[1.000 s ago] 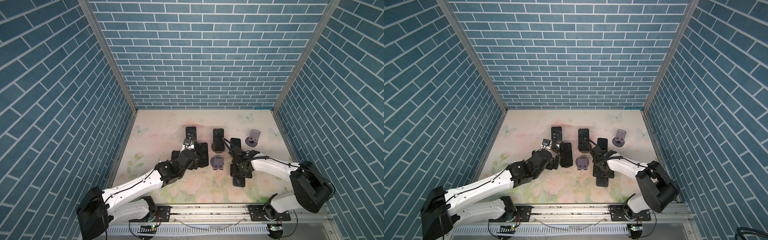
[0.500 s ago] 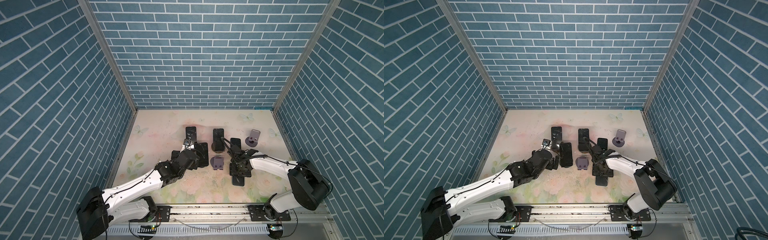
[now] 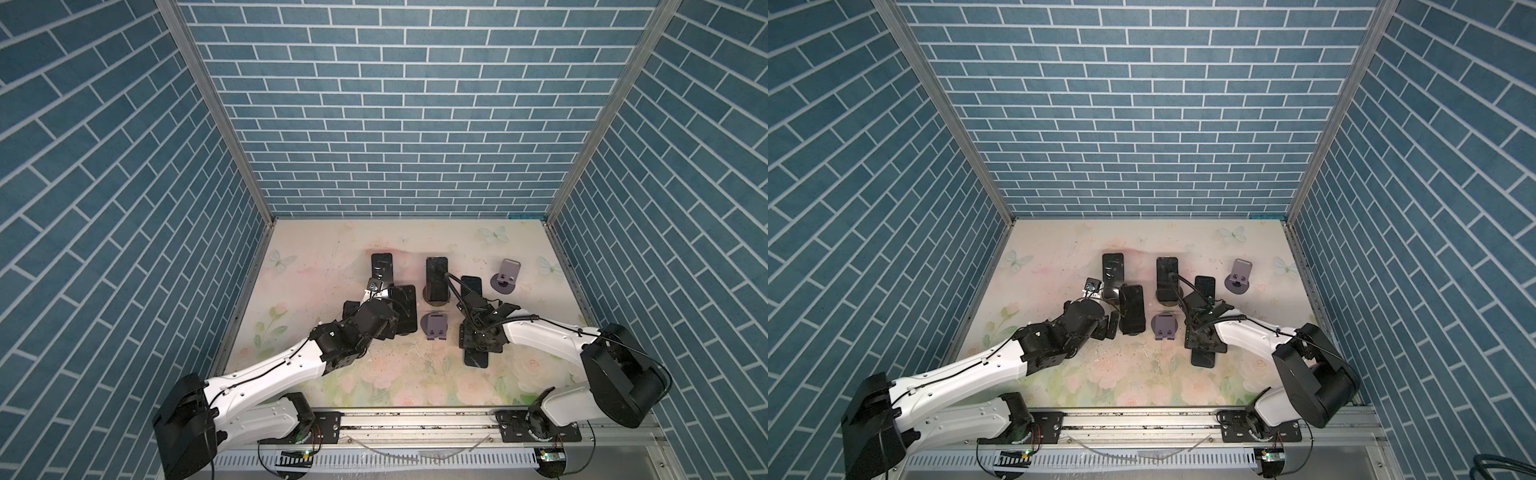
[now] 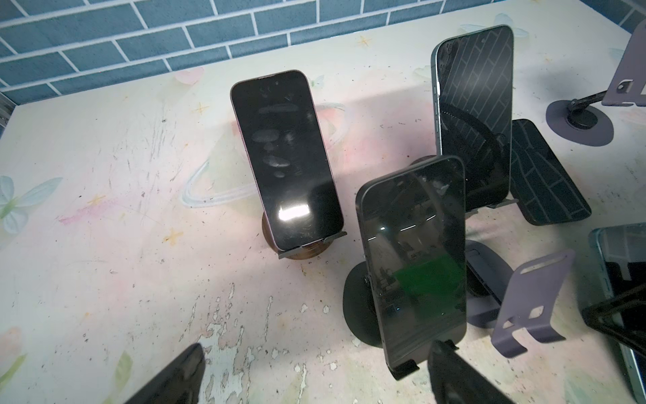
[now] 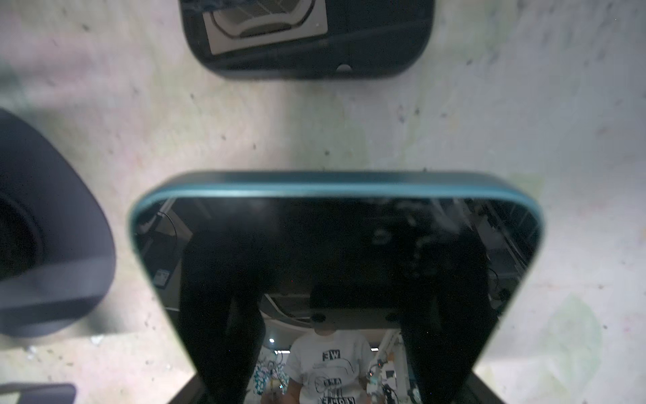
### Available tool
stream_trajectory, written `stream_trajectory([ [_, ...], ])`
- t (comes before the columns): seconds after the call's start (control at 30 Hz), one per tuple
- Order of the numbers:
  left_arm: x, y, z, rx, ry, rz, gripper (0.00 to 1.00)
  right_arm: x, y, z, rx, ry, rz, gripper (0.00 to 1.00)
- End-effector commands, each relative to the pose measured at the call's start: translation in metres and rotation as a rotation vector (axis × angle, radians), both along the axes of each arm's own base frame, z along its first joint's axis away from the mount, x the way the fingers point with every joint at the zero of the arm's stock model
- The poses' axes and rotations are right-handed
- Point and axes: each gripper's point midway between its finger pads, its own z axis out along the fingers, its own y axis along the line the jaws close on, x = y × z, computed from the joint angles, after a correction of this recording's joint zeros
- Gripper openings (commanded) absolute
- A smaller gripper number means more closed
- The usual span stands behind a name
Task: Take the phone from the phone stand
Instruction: 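Open the right gripper to leave the phone lying flat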
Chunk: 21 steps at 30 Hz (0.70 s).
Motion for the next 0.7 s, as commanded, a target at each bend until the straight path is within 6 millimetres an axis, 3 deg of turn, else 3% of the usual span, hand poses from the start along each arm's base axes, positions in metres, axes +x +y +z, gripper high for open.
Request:
stream_trajectory([
  [0.0,-0.001,0.002,0.002,0.023,-0.007,0.0,1.0,-0.008,-0.019,-0.02,-0.09,0.017,-0.036,0.76],
  [0.4,-0.002,0.005,-0.001,0.032,-0.001,0.004,1.0,-0.019,-0.022,-0.011,-0.17,0.065,0.002,0.77],
  [0.67,-0.002,0.005,-0.003,0.028,-0.005,0.005,1.0,-0.022,-0.019,0.004,-0.108,0.031,0.006,0.8],
])
